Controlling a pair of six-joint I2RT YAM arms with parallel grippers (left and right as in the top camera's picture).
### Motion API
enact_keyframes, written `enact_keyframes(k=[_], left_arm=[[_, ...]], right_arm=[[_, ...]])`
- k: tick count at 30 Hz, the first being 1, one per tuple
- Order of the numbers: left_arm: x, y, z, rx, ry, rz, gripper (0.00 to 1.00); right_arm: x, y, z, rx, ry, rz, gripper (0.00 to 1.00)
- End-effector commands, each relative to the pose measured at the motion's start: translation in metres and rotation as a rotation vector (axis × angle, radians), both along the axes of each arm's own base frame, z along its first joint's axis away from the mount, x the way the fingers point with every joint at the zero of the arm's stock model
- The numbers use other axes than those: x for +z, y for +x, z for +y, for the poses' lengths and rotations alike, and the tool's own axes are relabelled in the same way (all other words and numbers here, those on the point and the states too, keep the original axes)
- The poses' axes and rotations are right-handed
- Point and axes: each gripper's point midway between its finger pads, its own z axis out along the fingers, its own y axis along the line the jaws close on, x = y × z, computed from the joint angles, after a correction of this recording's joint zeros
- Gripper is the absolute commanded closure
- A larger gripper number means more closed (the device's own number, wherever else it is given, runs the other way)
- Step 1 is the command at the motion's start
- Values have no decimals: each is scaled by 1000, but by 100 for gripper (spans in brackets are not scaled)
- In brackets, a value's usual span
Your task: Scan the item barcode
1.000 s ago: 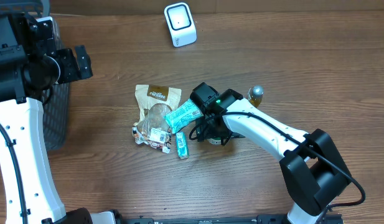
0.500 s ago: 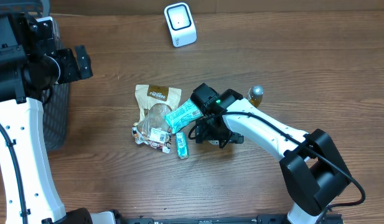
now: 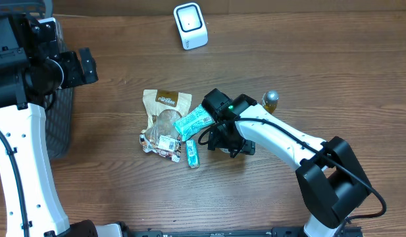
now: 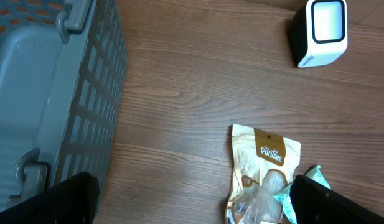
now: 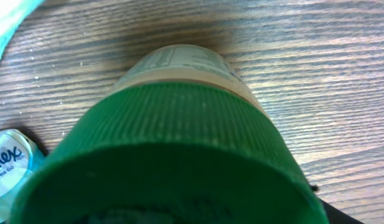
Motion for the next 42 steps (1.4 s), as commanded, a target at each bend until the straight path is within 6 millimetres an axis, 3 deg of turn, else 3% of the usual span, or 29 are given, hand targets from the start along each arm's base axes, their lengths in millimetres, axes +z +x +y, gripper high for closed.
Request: enact_keyframes(k=[1,12,23,42], left_arm=[[4,2,0,4,0,-11,1],[4,2,0,4,0,-11,0],[4,2,0,4,0,-11,0],[4,2,0,4,0,-11,0]], right_arm=[[8,8,6,-23,25,-30,16],[8,10,8,-23,30,-36,14],[8,9,8,-24,33,-33,1],[8,12,12,-24,51,-44,0]])
